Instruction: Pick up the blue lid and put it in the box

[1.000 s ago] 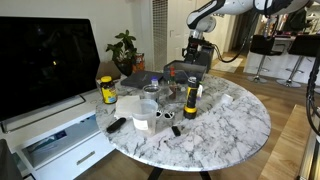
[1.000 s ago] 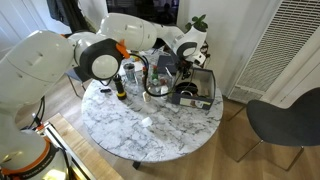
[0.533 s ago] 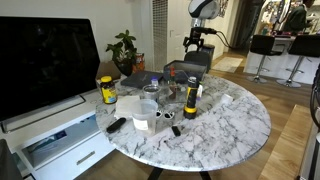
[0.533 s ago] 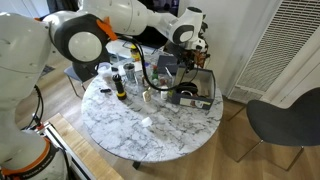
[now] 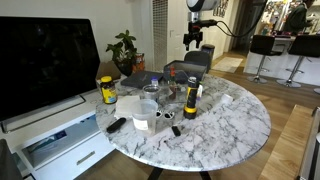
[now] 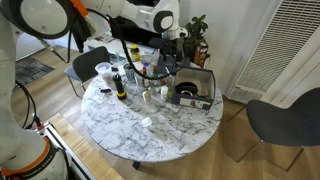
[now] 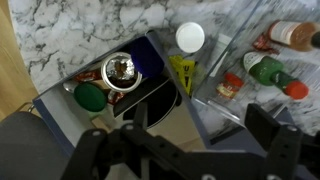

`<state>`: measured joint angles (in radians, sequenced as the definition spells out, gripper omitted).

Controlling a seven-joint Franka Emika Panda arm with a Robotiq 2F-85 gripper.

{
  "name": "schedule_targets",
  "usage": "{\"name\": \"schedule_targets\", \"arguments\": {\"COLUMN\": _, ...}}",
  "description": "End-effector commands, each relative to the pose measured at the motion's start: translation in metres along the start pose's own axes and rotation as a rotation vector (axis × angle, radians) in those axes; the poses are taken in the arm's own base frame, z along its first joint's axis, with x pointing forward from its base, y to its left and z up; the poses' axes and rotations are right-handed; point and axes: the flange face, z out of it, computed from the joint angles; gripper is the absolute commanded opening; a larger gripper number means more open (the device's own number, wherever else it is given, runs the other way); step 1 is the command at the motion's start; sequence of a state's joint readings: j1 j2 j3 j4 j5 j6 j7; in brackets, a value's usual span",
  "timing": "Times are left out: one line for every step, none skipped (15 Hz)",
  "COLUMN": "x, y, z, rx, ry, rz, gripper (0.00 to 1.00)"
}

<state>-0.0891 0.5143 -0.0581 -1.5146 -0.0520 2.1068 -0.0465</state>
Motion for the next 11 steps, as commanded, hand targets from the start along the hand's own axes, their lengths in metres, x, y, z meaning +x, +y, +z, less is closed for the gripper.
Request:
{"name": "schedule_targets", "arguments": {"x": -0.056, "y": -0.04, "z": -0.014, "rx": -0.024, "ry": -0.055, "rz": -0.106, "gripper": 1.0}}
{"name": "schedule_targets", "arguments": {"x": -0.068, "y": -0.054, "z": -0.018, "rx": -0.021, "ry": -0.064, "rz": -0.127, "gripper": 1.0}}
{"name": "schedule_targets", "arguments": {"x": -0.081, "y": -0.066, "z": -0.021, "rx": -0.015, "ry": -0.074, "rz": -0.149, "gripper": 1.0}}
{"name": "schedule_targets", "arguments": {"x": -0.092, "y": -0.078, "z": -0.025, "rx": -0.006, "ry": -0.079, "rz": -0.164, "gripper": 1.0}}
{"name": "schedule_targets", "arguments": {"x": -0.099, "y": -0.091, "z": -0.029, "rx": 0.005, "ry": -0.084, "rz": -0.174, "gripper": 1.0}}
{"name": "schedule_targets", "arguments": {"x": -0.107, "y": -0.103, "z": -0.033, "rx": 0.011, "ry": -0.085, "rz": -0.196, "gripper": 1.0}}
{"name": "schedule_targets", "arguments": {"x": -0.078, "y": -0.092, "z": -0.025, "rx": 0.011, "ry": -0.071, "rz": -0.166, "gripper": 1.0}}
{"name": "schedule_targets", "arguments": {"x": -0.083, "y": -0.099, "z": -0.03, "rx": 0.013, "ry": -0.069, "rz": -0.175, "gripper": 1.0}}
{"name": "schedule_targets", "arguments": {"x": -0.083, "y": -0.101, "z": -0.032, "rx": 0.014, "ry": -0.064, "rz": -0.177, "gripper": 1.0}}
{"name": "schedule_targets", "arguments": {"x": -0.081, "y": -0.1, "z": -0.033, "rx": 0.013, "ry": -0.063, "rz": -0.175, "gripper": 1.0}}
{"name": "schedule_targets", "arguments": {"x": -0.08, "y": -0.097, "z": -0.031, "rx": 0.013, "ry": -0.064, "rz": -0.17, "gripper": 1.0}}
